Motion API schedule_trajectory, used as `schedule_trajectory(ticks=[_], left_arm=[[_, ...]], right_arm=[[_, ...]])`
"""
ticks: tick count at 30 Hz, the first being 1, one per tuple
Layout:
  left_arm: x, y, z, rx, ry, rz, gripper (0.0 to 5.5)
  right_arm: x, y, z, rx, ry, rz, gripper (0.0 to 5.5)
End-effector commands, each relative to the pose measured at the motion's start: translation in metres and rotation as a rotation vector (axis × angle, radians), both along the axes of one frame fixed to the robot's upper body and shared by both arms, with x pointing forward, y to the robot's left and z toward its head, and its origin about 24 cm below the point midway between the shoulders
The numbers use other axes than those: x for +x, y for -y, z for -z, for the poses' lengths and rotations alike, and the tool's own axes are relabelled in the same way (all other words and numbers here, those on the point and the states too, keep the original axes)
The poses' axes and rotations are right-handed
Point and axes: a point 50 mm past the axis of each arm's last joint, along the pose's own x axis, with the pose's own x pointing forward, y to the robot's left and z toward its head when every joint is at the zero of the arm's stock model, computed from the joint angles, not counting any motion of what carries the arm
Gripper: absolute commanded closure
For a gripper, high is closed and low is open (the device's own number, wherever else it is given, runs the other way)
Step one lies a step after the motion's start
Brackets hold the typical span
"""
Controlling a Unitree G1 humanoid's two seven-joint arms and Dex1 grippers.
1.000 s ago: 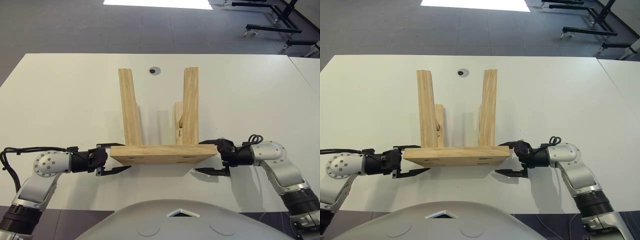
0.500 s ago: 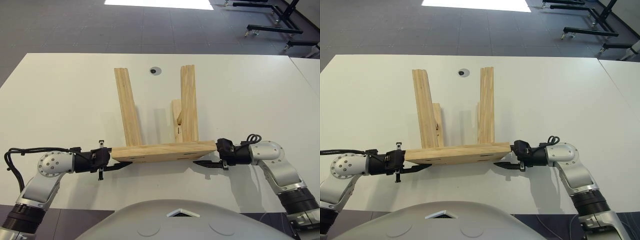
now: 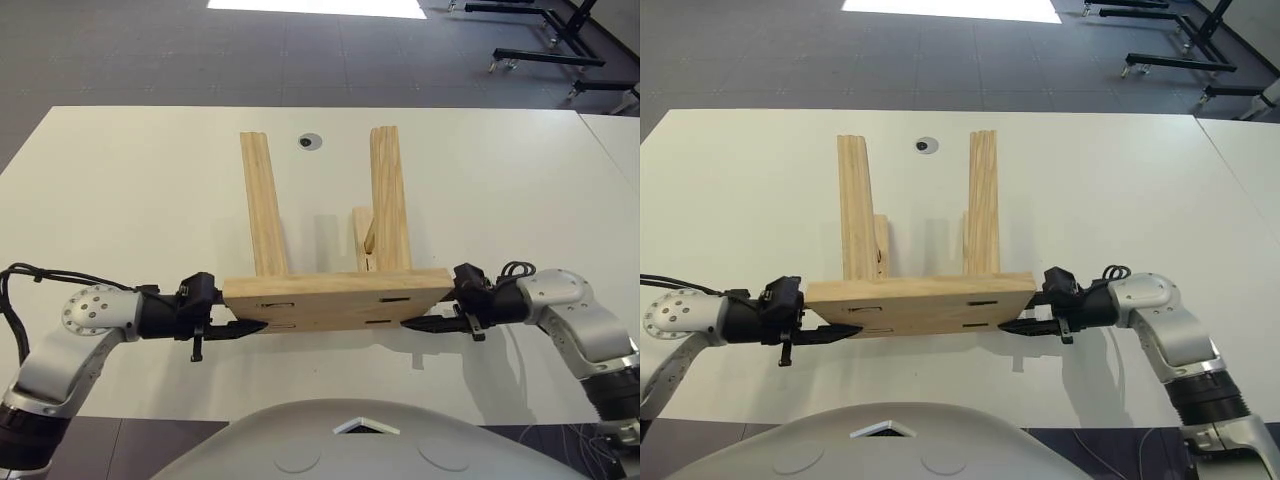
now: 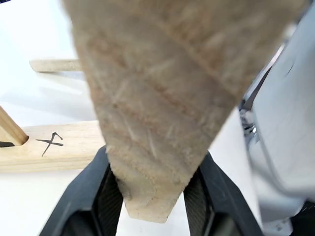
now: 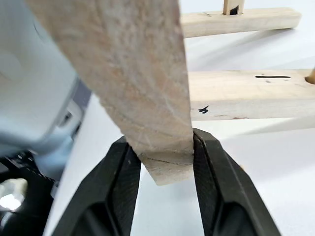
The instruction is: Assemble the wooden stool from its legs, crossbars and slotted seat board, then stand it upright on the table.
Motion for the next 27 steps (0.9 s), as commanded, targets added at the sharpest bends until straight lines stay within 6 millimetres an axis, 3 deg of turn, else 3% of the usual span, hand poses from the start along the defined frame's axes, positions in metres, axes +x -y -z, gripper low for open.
schedule_trajectory(ticks=[1,6,9,13,17,23,26,27], left_arm=[[-0.001,0.01,-0.041,-0.196,-0.133,-0.066,4.01],[-0.015,0.015,-0.074,-0.317,-0.34,0.058,4.01],[-0.03,0.021,-0.089,-0.397,-0.445,0.2,4.01],[-0.031,0.021,-0.091,-0.511,-0.591,0.182,4.01],[-0.002,0.01,-0.086,-0.669,-0.604,0.058,4.01],[0.022,0.009,-0.068,-0.621,-0.71,-0.062,4.01],[0.023,0.01,-0.06,-0.578,-0.762,-0.093,3.26],[0.025,0.01,-0.06,-0.584,-0.763,-0.095,3.1]], right_arm=[[0.011,-0.018,-0.069,0.188,-0.189,-0.093,4.06],[0.006,-0.018,-0.144,0.208,-0.447,-0.283,4.07],[-0.003,-0.018,-0.163,0.195,-0.55,-0.357,4.13],[-0.005,-0.011,-0.183,0.185,-0.721,-0.374,4.17],[0.0,-0.01,-0.174,0.178,-0.818,-0.32,4.17],[0.002,-0.004,-0.131,0.143,-0.94,-0.18,4.17],[0.006,-0.003,-0.122,0.134,-0.942,-0.139,4.17],[0.01,-0.002,-0.116,0.122,-0.93,-0.097,3.8]])
